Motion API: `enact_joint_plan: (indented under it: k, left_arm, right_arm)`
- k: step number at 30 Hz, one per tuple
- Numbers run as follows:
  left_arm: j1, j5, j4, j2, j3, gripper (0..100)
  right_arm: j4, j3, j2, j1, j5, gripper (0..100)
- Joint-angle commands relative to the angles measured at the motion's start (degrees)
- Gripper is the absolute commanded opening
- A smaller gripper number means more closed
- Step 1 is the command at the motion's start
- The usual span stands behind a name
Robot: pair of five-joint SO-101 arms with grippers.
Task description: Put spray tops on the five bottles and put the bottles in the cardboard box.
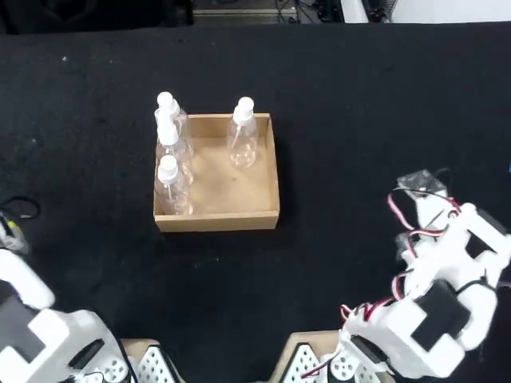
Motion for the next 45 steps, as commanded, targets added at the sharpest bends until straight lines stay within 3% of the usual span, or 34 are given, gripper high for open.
enact_joint_plan:
  k: [1,5,10,21,25,30,39,45]
  left_arm:
    - [7.25,3.78,3.87,-10.2,-3.74,4]
    - [16.31,7.74,3.87,-20.66,-3.21,4]
    - [24.92,13.71,2.02,-31.3,-4.26,4]
    - [32.57,22.42,-12.4,-48.18,-11.65,4]
    - [38.9,25.76,-15.56,-50.2,-16.04,4]
    - [52.44,26.81,-19.96,-50.81,-17.54,4]
    - [75.12,26.81,-25.14,-50.9,-16.75,4]
    - [81.8,26.81,-30.07,-50.2,-16.48,4]
  right_arm:
    - [2.64,-0.4,-9.71,-4.31,-4.04,1.3]
    - [4.75,-0.57,-20.7,-11.25,-15.3,1.5]
    - [9.14,-0.66,-36.0,-21.63,-34.99,1.1]
    - [6.42,-5.14,-61.41,-54.42,-61.36,1.1]
    - [-5.1,0.13,-62.99,-62.95,-65.85,1.1]
    - [-15.91,9.63,-63.34,-67.78,-69.54,1.1]
    - [-18.46,14.99,-63.43,-68.31,-69.54,1.1]
    - [-18.9,16.92,-63.43,-69.71,-69.89,1.1]
